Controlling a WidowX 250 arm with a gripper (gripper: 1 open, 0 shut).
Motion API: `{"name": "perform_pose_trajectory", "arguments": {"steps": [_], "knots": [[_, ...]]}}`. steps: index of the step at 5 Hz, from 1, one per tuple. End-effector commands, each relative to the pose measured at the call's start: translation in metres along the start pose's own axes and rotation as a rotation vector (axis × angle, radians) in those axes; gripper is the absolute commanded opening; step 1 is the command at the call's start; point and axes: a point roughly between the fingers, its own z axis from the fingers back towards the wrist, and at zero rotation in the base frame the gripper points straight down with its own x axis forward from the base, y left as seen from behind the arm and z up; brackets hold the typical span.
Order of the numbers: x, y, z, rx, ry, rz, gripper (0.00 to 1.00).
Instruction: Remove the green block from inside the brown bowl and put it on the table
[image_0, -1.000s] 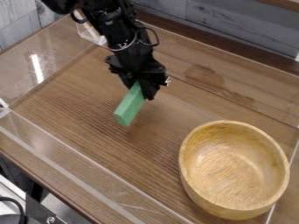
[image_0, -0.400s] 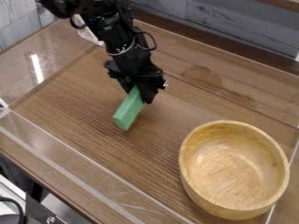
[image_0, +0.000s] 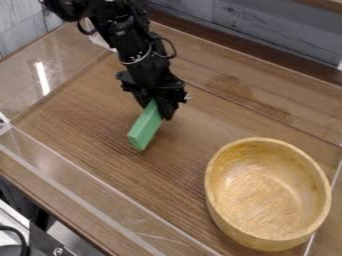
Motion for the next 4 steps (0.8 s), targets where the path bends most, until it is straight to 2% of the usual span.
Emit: {"name": "perform_pose_trajectory", "arguments": {"steps": [1,2,4], "knots": [[0.0082,0.0043,0.0096,0.009,-0.035,0.009,0.00],[0.0100,0.0044,0.0088,0.006,-0.027,0.011,1.00],[0.0116,0.0035,0.0060,-0.001,-0.011,0.018,1.00]]}}
